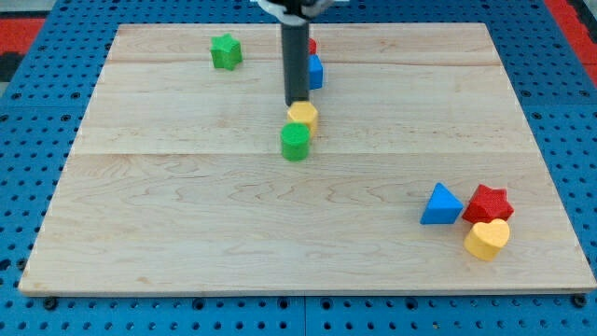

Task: Slightly move the red circle away from the cube

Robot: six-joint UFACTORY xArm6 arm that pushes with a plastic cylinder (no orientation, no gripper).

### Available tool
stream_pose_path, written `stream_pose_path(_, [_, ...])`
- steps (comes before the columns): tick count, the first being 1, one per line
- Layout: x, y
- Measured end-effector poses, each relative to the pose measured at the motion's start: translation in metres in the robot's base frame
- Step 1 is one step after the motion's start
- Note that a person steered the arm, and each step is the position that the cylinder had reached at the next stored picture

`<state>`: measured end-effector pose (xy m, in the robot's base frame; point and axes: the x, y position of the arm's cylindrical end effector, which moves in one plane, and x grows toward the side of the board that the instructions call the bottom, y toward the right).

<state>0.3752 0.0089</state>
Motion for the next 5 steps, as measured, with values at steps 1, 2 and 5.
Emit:
stream_pose_path(1, [0.0, 0.043])
stream_pose_path(2, [-0.028, 0.075])
stream_pose_path(5, [-0.137, 0.036])
